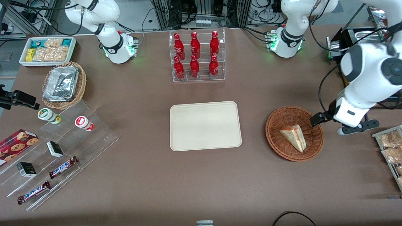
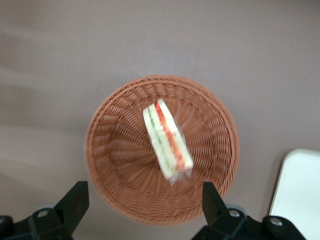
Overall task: Place sandwich from basket to tray
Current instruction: 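Lower the open left gripper over the wrapped sandwich in the basket, then close the left gripper on the sandwich and lift it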
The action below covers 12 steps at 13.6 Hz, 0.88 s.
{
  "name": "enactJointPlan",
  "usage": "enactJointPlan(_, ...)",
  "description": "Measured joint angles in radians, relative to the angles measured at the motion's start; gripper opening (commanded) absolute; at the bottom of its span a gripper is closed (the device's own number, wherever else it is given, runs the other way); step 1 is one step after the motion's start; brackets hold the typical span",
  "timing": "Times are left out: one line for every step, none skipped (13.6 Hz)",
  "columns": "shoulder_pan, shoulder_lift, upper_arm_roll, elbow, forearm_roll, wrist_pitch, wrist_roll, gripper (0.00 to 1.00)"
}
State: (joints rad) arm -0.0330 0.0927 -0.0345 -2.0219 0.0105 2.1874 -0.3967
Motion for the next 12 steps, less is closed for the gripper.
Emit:
enactJointPlan(0.0,0.004,-0.001,-0.044,0.0,0.064,-0.066,1.0)
enactJointPlan(0.0,0.006,-0.005,-0.086,0.0,0.123,-0.133,1.0)
enactJointPlan(0.0,0.009,-0.012,-0.124,0.0,0.172,-0.199,1.0)
enactJointPlan(-0.001,0.013,-0.022,-0.154,0.0,0.205,-0.256,1.0)
enactJointPlan(-0.001,0.022,-0.03,-0.176,0.0,0.229,-0.295,1.0)
enactJointPlan(-0.001,0.035,-0.038,-0.188,0.0,0.252,-0.316,1.0)
enactJointPlan(-0.001,0.049,-0.045,-0.197,0.0,0.275,-0.33,1.0)
enactJointPlan(-0.001,0.066,-0.05,-0.203,0.0,0.295,-0.342,1.0)
enactJointPlan(-0.001,0.083,-0.054,-0.205,0.0,0.305,-0.35,1.0)
enactJointPlan(-0.001,0.102,-0.056,-0.206,0.0,0.319,-0.353,1.0)
enactJointPlan(-0.001,0.123,-0.057,-0.208,0.0,0.345,-0.355,1.0)
enactJointPlan(-0.001,0.144,-0.057,-0.21,0.0,0.369,-0.356,1.0)
